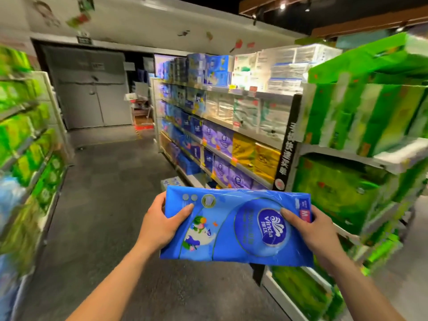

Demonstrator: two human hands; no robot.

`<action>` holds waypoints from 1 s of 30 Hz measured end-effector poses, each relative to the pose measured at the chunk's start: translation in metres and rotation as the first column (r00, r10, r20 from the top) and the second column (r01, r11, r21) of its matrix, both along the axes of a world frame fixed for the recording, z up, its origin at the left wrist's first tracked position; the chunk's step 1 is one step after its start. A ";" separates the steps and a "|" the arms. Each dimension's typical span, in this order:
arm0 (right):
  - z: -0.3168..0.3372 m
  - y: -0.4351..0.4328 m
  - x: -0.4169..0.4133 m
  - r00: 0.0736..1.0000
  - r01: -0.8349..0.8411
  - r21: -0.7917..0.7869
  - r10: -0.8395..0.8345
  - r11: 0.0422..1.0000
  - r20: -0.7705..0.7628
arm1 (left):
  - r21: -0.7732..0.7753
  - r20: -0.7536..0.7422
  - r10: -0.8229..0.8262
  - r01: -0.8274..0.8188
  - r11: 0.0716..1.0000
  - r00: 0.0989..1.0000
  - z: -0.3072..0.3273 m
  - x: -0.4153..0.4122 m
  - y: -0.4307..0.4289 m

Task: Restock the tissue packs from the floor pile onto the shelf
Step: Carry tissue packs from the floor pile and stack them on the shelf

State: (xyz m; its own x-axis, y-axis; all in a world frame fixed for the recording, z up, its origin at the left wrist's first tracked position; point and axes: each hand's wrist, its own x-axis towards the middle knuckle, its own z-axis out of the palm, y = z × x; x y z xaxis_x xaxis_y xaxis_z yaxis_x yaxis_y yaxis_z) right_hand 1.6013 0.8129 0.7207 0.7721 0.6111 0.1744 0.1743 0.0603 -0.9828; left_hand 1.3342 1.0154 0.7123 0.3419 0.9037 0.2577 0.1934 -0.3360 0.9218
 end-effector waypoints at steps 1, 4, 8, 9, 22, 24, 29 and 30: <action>0.004 0.027 0.008 1.000 -0.017 0.005 0.017 1.000 -0.014 | 0.012 -0.008 0.013 -0.012 1.000 1.000 0.005 0.006 0.025; 0.009 0.108 0.035 0.998 -0.059 0.010 0.060 0.998 -0.032 | 0.032 -0.026 0.044 -0.043 0.999 0.999 0.012 0.025 0.099; 0.014 0.220 0.078 0.996 -0.089 0.019 0.089 0.996 0.012 | 0.048 -0.021 0.074 -0.072 0.996 0.997 0.020 0.062 0.205; 0.015 0.247 0.090 0.994 -0.104 0.027 0.103 0.994 0.029 | 0.056 -0.012 0.078 -0.077 0.995 0.997 0.022 0.074 0.232; 0.102 0.633 0.254 0.967 -0.177 0.054 0.164 0.983 0.193 | 0.078 0.127 0.125 -0.136 0.988 0.984 0.097 0.222 0.594; 0.108 0.687 0.270 0.963 -0.166 0.054 0.150 0.985 0.224 | 0.092 0.149 0.107 -0.122 0.988 0.983 0.104 0.235 0.648; 0.113 0.823 0.302 0.955 -0.054 0.045 0.039 0.998 0.295 | 0.140 0.169 0.024 -0.048 0.989 0.985 0.112 0.269 0.795; 0.114 0.849 0.308 0.950 -0.030 0.061 0.010 0.998 0.312 | 0.146 0.188 0.003 -0.031 0.989 0.982 0.114 0.278 0.825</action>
